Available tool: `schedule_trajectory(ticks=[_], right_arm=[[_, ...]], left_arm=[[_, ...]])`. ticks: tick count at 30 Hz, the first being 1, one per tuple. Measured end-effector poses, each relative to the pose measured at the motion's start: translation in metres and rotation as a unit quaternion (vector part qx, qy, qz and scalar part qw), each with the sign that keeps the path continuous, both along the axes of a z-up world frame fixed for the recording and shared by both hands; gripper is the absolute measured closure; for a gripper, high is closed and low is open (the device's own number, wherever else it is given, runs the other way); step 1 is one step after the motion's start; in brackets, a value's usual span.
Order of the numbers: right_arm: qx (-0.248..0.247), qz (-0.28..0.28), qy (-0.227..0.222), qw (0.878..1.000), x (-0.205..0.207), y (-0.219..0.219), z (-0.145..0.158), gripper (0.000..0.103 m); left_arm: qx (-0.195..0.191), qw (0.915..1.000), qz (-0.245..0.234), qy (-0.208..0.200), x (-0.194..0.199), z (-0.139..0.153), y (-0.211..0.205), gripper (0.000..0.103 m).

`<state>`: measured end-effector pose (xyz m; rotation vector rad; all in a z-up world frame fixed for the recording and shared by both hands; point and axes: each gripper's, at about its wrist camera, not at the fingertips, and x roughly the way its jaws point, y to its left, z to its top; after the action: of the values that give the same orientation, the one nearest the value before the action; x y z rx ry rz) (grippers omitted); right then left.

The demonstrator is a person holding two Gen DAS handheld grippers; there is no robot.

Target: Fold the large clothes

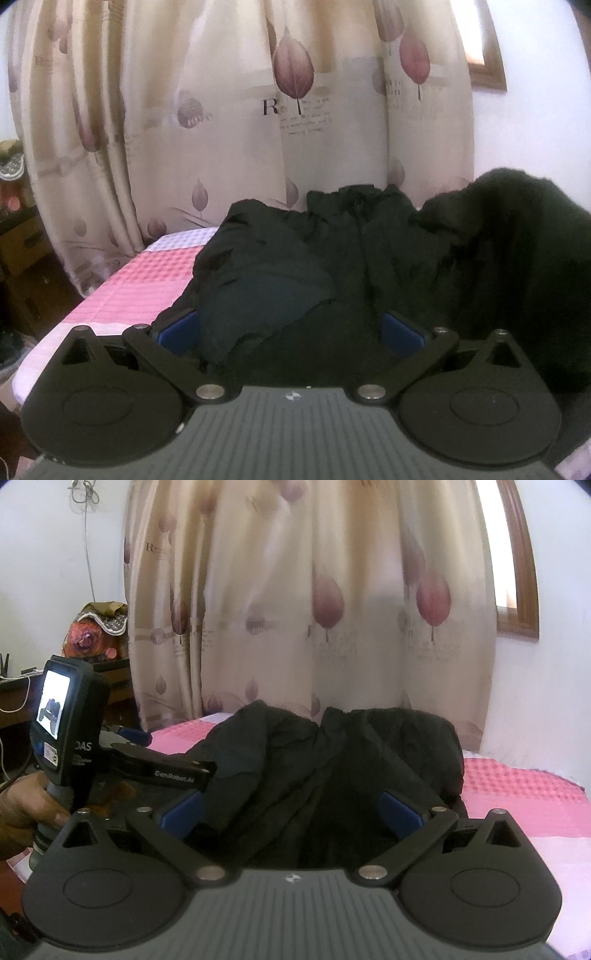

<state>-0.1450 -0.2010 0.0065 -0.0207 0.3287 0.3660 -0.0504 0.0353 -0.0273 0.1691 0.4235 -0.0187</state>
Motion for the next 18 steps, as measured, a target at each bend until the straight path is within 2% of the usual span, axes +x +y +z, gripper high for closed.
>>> schedule_trajectory(ticks=[1,9,18], right_arm=[[0.0,0.0,0.0,1.0,-0.002,-0.001,-0.002,0.0],[0.004,0.004,0.023,1.0,0.006,-0.004,0.013,0.0],[0.01,-0.001,0.033,0.999,0.006,-0.006,0.014,0.0]], left_arm=[[0.004,1.0,0.005,0.001,0.006,-0.004,-0.011,0.0],[0.024,0.9996,-0.01,0.011,0.012,-0.016,-0.019,0.0],[0.056,0.9976,-0.031,0.025,0.019,-0.029,-0.026,0.0]])
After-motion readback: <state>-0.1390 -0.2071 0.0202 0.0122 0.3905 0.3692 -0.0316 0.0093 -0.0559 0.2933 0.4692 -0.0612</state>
